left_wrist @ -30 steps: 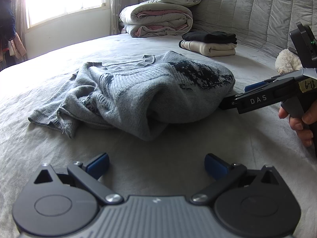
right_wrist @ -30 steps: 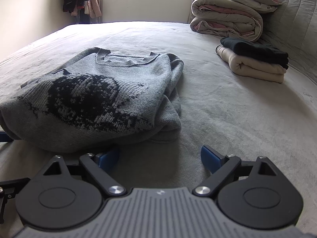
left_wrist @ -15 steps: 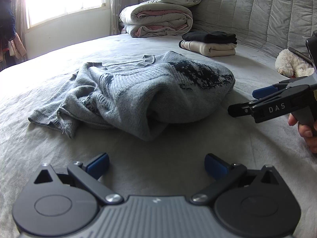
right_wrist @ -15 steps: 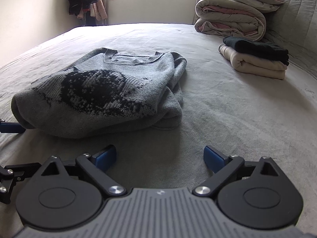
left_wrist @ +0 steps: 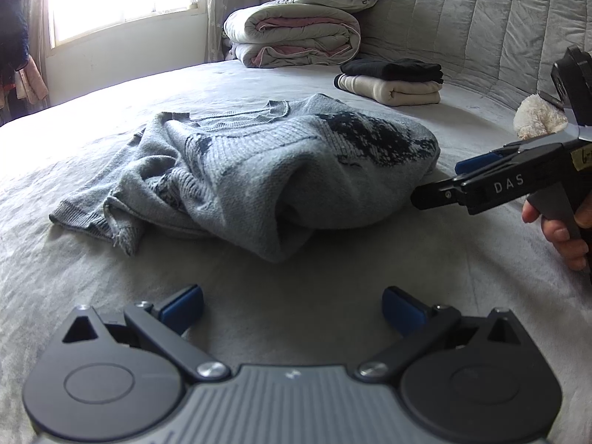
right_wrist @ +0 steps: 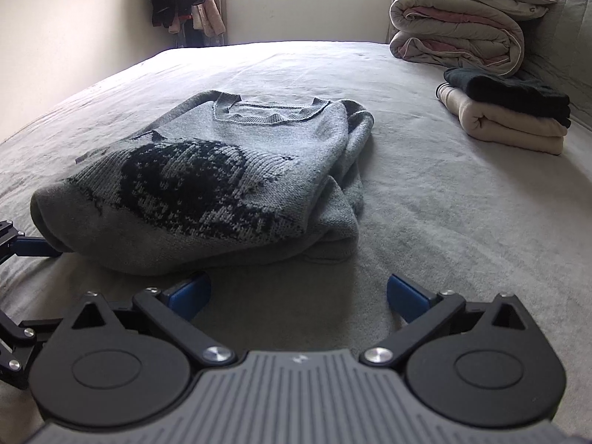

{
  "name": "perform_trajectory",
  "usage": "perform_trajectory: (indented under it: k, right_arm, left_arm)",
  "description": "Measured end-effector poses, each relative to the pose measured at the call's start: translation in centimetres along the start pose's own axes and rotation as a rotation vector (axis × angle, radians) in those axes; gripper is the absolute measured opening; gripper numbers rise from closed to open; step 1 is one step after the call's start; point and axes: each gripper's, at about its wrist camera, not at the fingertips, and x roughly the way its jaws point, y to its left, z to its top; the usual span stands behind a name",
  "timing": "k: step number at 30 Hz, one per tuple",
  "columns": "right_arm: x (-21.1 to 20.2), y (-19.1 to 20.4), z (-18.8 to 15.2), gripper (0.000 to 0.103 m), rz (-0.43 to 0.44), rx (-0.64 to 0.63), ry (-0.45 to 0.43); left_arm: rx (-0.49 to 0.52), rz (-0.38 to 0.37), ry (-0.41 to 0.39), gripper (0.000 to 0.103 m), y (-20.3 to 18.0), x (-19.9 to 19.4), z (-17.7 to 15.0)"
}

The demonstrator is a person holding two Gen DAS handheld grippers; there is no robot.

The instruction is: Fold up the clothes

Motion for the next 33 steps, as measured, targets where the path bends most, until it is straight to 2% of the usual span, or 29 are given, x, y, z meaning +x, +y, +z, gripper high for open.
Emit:
perform_trajectory:
  k: [4,11,13,16,21,26,28,33]
  right_arm:
    - [0.4,-0.9,0.5,0.103,0.012,0.058,0.001]
    - [-0.2,-3.0,1.3,0.100,0.059,0.231,-0.005]
    - [-0.2,-3.5,1.5,0.100,0.067,0.279,-0.005]
    - [-0.2,-3.8,2.0,0.100,0.068,0.325,-0.005]
    - [-0.1,-3.8,2.3,0.098,0.063,0.374,-0.004]
    - [-0.6,-4.7,2.3,0.089,0.060,0.434,-0.012]
    - [-0.8,-5.4,2.1,0.082,0.064,0.474,-0.010]
    - [-1.5,-5.9,1.6,0.074,0.075,0.550,0.004]
  left_arm:
    - [-0.022,-0.009,0.001,0.103,0.2,0.0,0.3]
    - [-0.209,-0.022,-0.056,0.100,1.5,0.2,1.7]
    - [-0.238,-0.011,-0.078,0.083,1.6,0.2,2.4]
    - [-0.268,0.011,-0.097,0.071,1.6,0.2,3.6]
    - [-0.321,0.075,-0.152,0.058,1.7,0.5,4.8]
    - [-0.399,0.145,-0.190,0.057,2.8,1.3,5.0]
    - [-0.436,0.143,-0.193,0.058,3.3,1.4,4.9]
    - [-0.527,0.140,-0.200,0.060,4.6,1.5,4.4]
